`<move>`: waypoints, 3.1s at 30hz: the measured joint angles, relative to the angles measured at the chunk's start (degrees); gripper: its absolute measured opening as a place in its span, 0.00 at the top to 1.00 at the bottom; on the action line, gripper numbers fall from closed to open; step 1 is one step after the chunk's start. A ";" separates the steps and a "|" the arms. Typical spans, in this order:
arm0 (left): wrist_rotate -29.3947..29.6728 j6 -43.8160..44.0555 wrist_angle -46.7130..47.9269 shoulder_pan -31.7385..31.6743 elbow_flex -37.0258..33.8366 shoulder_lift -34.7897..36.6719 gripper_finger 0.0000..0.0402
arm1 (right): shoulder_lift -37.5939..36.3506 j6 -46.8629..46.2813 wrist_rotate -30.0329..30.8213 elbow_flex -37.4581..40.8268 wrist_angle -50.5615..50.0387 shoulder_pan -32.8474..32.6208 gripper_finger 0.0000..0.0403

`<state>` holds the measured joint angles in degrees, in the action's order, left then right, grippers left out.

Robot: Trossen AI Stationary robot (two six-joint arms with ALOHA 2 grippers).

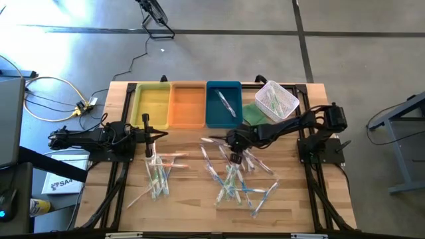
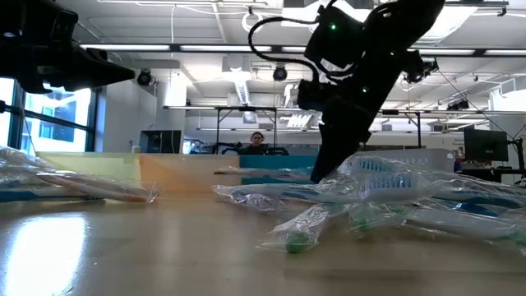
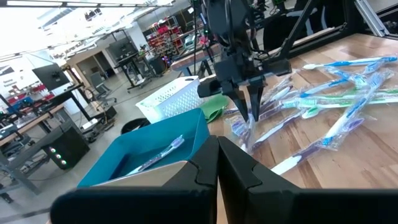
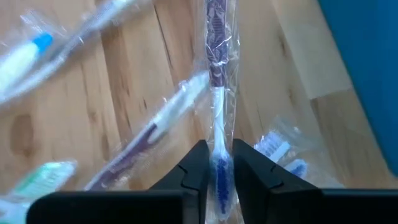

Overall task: Pick & Place Toothbrushes
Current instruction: Put the purple toothbrush into the blue bin, then put the yellow toothbrush into the yellow bin

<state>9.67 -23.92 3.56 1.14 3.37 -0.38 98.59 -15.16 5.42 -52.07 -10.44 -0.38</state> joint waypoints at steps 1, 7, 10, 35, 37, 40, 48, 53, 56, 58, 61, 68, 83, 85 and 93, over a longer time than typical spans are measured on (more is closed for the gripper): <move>0.00 0.00 0.01 0.00 0.00 0.00 1.00 | -0.52 0.00 -0.02 0.00 -0.03 0.00 0.88; 0.00 0.00 -0.01 0.00 0.01 0.00 1.00 | -5.12 0.00 -0.41 0.00 0.57 0.02 0.89; 0.00 0.00 -0.01 -0.01 -0.01 -0.02 1.00 | -8.54 0.00 0.24 0.00 1.06 0.02 0.89; 0.00 0.02 -0.02 0.01 -0.01 0.00 1.00 | -21.11 -10.60 26.21 -0.02 7.35 4.05 0.89; 0.00 0.02 -0.03 0.01 -0.01 0.00 1.00 | -20.55 -13.00 26.24 -0.02 7.58 5.05 0.89; 0.00 0.01 -0.01 -0.01 -0.01 0.00 1.00 | -18.63 -16.18 26.20 -0.02 8.73 6.25 0.89; 0.00 0.00 -0.01 -0.01 -0.01 0.00 1.00 | -12.08 -19.21 25.68 0.00 13.13 8.65 0.89; 0.01 0.00 -0.01 0.00 -0.01 0.00 1.00 | -8.55 -21.57 21.79 0.00 12.90 11.33 0.89; 0.00 0.00 -0.01 -0.01 -0.01 0.00 1.00 | -6.30 -22.76 18.97 0.00 12.87 12.58 0.89; 0.00 0.00 -0.01 0.00 -0.01 0.00 1.00 | -4.90 -22.77 17.98 0.00 12.86 13.11 0.89; 0.00 0.00 -0.01 -0.01 -0.01 0.00 1.00 | -3.09 -22.81 16.27 0.00 12.70 13.91 0.89; 0.00 0.00 -0.01 0.01 -0.01 0.00 1.00 | -0.43 -22.91 13.52 0.00 12.39 15.21 0.89; 0.00 0.00 -0.01 0.00 -0.01 0.00 1.00 | 0.08 -22.67 12.19 0.00 11.10 15.45 0.84; 0.00 0.00 -0.01 0.01 -0.01 -0.02 1.00 | 0.08 -22.60 12.03 0.00 11.11 15.39 0.79; 0.00 0.00 0.02 0.01 -0.01 -0.01 1.00 | 0.08 -21.43 12.46 0.00 11.94 15.43 0.64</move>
<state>9.67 -23.92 3.57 1.15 3.36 -0.40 98.67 -36.58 17.88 -52.07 1.50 15.05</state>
